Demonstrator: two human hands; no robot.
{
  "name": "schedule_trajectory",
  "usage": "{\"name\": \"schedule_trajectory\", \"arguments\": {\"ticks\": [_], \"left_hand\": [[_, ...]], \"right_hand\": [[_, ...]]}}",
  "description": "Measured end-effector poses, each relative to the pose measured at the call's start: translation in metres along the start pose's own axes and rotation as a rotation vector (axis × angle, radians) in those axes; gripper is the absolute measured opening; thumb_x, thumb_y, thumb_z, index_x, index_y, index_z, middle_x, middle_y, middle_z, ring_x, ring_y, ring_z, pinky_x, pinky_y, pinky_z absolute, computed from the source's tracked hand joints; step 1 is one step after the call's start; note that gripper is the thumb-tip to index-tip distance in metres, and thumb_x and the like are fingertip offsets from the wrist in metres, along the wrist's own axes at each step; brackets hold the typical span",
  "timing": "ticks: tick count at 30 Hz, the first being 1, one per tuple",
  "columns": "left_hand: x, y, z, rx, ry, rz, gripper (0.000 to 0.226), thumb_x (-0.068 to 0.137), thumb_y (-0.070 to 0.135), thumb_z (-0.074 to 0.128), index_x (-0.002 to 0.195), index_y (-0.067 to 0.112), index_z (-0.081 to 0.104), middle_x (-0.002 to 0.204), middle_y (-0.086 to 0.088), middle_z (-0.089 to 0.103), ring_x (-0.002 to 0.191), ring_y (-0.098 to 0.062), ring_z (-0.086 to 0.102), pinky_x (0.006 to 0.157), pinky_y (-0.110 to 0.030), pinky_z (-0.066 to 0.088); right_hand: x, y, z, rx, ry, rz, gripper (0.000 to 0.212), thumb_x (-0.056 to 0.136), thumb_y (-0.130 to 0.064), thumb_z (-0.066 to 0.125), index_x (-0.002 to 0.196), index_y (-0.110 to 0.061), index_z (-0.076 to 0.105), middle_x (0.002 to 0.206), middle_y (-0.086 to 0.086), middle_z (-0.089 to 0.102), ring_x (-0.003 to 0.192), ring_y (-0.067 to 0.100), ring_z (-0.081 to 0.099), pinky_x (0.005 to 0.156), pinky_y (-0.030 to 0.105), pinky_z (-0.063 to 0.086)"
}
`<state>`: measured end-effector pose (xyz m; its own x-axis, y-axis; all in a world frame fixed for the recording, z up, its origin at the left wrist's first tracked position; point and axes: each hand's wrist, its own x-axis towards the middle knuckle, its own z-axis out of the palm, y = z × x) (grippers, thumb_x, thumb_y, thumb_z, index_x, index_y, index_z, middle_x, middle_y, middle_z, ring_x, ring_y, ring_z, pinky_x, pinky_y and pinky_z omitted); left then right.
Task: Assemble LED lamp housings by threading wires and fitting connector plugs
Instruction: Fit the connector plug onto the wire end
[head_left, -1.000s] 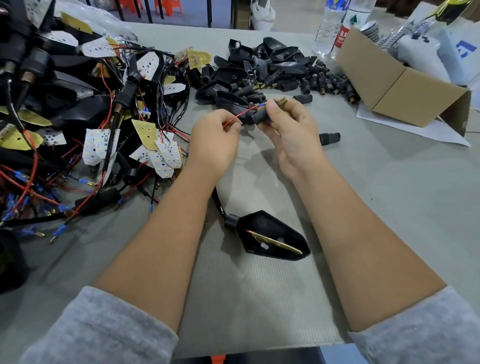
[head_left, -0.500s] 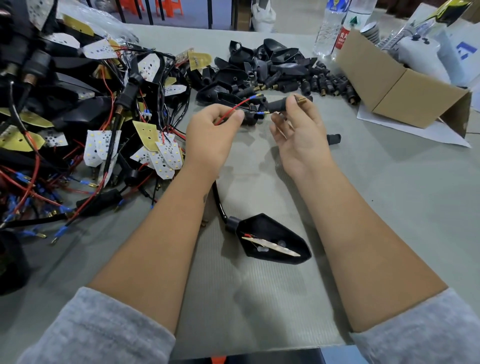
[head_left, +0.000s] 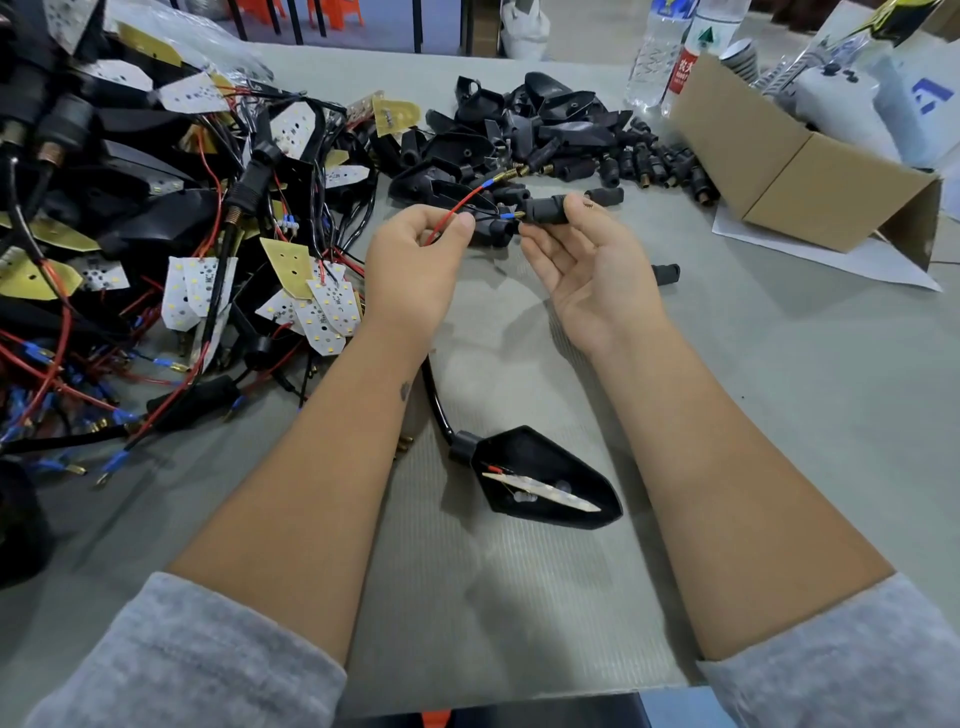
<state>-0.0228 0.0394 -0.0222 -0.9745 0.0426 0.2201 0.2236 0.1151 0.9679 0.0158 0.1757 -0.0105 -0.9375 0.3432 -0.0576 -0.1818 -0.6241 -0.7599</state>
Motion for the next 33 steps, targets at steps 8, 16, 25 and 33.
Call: {"name": "schedule_trajectory", "arguments": {"ticks": [8,16,25,33], "left_hand": [[0.0004,-0.0004,0.0001,0.034,0.001,-0.012,0.021,0.094,0.028,0.063,0.073,0.030,0.060,0.055,0.014,0.042,0.048,0.000,0.035,0.051,-0.016,0.032],[-0.0017,0.0017,0.0011,0.004,-0.084,-0.020,0.015,0.095,0.024,0.059,0.082,0.021,0.066,0.062,0.010,0.052,0.059,-0.004,0.043,0.062,-0.021,0.038],[-0.0022,0.0042,0.0049,-0.020,-0.115,-0.097,0.009,0.100,0.022,0.046,0.093,0.025,0.052,0.053,0.007,0.061,0.042,-0.002,0.040,0.051,-0.026,0.030],[-0.0011,-0.0002,0.0066,-0.036,-0.180,-0.122,0.016,0.099,0.016,0.037,0.090,0.024,0.047,0.060,0.001,0.068,0.048,-0.003,0.038,0.053,-0.029,0.028]], "right_hand": [[-0.0017,0.0010,0.0000,-0.062,-0.010,-0.010,0.011,0.098,-0.008,0.051,0.091,-0.012,0.057,0.083,0.010,0.070,0.072,0.020,0.069,0.078,0.029,0.058],[-0.0036,0.0000,0.0009,-0.150,-0.052,-0.012,0.010,0.097,-0.007,0.054,0.092,-0.014,0.059,0.083,0.008,0.070,0.075,0.020,0.067,0.077,0.027,0.057],[-0.0064,0.0046,0.0048,-0.371,-0.067,-0.034,0.002,0.093,-0.013,0.063,0.094,-0.015,0.061,0.084,0.005,0.069,0.070,0.014,0.063,0.071,0.025,0.053],[-0.0065,0.0069,0.0038,-0.471,-0.134,-0.072,0.005,0.093,-0.014,0.063,0.094,-0.017,0.066,0.088,0.006,0.068,0.062,0.010,0.055,0.064,0.021,0.048]]}}
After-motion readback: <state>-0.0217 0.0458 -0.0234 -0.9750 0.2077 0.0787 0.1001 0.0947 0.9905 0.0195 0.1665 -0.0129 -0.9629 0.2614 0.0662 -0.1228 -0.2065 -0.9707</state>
